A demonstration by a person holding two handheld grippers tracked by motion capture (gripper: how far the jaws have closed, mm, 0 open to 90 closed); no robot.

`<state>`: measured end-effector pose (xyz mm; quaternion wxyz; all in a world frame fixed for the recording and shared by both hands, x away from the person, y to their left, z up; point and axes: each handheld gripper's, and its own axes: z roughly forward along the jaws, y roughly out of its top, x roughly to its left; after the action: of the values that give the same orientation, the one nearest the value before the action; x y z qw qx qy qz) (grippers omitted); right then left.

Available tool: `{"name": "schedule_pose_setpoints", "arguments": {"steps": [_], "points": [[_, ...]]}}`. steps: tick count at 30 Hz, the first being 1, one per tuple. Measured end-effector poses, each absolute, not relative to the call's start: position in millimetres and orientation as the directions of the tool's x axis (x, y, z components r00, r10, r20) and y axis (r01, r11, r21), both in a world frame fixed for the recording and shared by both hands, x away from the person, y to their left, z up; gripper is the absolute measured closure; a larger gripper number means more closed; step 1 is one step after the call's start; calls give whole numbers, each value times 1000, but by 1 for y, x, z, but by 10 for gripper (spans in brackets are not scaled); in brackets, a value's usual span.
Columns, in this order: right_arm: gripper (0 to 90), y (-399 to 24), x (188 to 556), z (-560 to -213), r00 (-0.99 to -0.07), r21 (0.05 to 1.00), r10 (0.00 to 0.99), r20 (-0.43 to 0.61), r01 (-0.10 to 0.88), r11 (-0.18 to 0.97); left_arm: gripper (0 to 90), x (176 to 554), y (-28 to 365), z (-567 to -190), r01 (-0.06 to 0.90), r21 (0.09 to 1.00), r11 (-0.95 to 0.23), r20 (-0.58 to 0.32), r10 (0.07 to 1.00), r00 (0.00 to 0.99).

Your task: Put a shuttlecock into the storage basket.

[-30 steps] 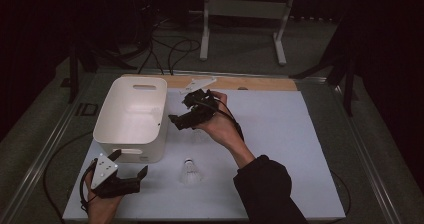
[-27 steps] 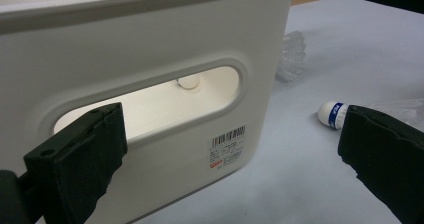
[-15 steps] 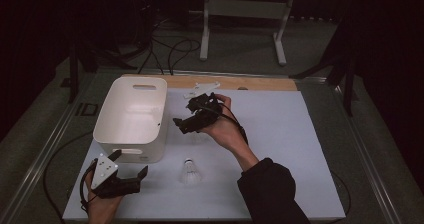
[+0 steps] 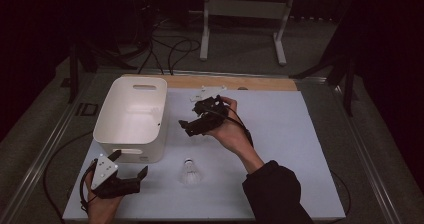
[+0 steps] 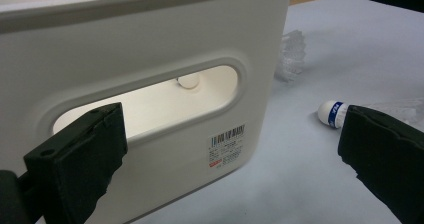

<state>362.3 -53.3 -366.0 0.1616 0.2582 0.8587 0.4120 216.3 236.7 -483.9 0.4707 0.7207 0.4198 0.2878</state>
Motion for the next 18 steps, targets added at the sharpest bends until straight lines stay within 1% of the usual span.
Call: {"name": "schedule_pose_setpoints", "arguments": {"steps": [11, 18], "points": [[88, -63, 360, -378, -809, 779, 586, -48, 338, 529, 0, 217, 237, -484, 336, 919, -206, 19, 875, 483], [88, -68, 351, -386, -815, 773, 577, -51, 333, 539, 0, 217, 236, -484, 336, 918, -210, 22, 874, 485]]}}
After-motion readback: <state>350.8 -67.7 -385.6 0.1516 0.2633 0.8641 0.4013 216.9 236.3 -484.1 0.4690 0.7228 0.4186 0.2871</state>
